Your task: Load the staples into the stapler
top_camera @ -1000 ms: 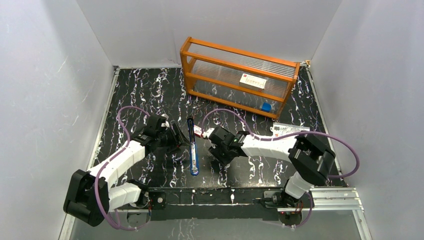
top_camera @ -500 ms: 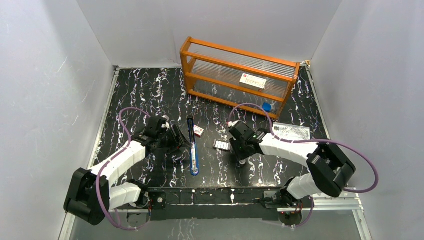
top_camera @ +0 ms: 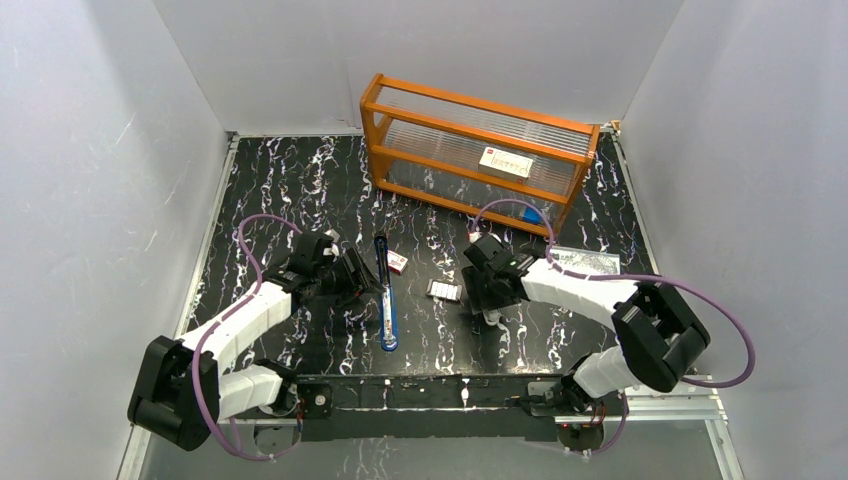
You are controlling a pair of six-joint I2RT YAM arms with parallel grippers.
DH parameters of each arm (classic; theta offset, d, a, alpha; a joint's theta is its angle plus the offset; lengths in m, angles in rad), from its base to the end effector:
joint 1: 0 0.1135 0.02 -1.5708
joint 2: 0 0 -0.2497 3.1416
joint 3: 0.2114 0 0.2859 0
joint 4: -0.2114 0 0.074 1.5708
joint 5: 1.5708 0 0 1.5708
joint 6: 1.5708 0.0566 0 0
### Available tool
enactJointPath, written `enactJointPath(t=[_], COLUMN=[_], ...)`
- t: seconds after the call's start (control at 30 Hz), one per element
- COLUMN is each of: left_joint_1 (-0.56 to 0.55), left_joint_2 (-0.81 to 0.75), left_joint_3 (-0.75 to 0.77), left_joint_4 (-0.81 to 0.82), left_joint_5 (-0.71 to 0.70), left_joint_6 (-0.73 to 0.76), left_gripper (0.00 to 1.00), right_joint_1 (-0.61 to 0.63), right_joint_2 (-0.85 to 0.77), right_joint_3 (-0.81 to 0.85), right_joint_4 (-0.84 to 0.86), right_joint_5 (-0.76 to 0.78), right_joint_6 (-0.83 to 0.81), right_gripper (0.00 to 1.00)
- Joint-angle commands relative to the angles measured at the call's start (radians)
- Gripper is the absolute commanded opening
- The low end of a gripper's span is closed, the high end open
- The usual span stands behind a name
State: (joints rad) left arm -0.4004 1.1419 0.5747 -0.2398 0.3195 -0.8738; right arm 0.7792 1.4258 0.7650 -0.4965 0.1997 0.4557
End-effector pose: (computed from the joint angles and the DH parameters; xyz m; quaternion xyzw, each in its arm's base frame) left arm 0.2440 -0.1226 0.1487 -0.1572 0.9045 -0.3375 0.2079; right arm 0.2167 0.1982 0.1178 -0.1366 0.9644 0.0387 0.2230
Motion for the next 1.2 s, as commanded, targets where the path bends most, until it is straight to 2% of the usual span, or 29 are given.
enactJointPath(t=[0.0,0.13,0.27,0.4,0.47,0.57,0.67,0.77,1.0,1.17], left_joint_1=[0.007,0.008,0.007,0.008,0.008,0.007,0.008,0.008,0.007,0.007], left_joint_2=[-0.018,-0.047,-0.097,-0.128,-0.135,-0.147,-0.161,-0.182,-0.192,-0.188], left_joint_3=[0.002,-0.004,-0.042,-0.062,-0.076,-0.101,-0.115,-0.126,-0.156,-0.175], left_joint_4=[-0.025,-0.050,-0.050,-0.073,-0.071,-0.056,-0.052,-0.057,-0.052,-0.028], left_joint_5=[-0.002,-0.031,-0.019,-0.010,0.001,0.018,0.028,0.022,0.025,0.037], left_joint_6=[0.016,0.018,0.010,0.005,-0.007,-0.029,-0.047,-0.057,-0.063,-0.068], left_gripper=[0.64,0.65,0.66,0.66,0.66,0.65,0.65,0.65,0.64,0.64], right_joint_1=[-0.005,-0.005,-0.005,-0.002,0.004,0.062,0.154,0.196,0.250,0.265], right_joint_2=[-0.078,-0.082,-0.042,0.036,0.114,0.232,0.331,0.406,0.556,0.636], right_joint_3=[0.129,0.230,0.302,0.398,0.494,0.650,0.792,0.898,1.084,1.181], right_joint_4=[-0.038,-0.025,0.109,0.221,0.225,0.155,0.051,-0.044,-0.193,-0.258], right_joint_5=[0.031,0.019,-0.123,-0.255,-0.256,-0.123,0.090,0.197,0.275,0.323], right_joint_6=[0.002,-0.043,-0.103,-0.108,-0.064,0.012,0.078,0.149,0.182,0.189], right_gripper=[0.69,0.72,0.74,0.74,0.75,0.76,0.76,0.77,0.75,0.64])
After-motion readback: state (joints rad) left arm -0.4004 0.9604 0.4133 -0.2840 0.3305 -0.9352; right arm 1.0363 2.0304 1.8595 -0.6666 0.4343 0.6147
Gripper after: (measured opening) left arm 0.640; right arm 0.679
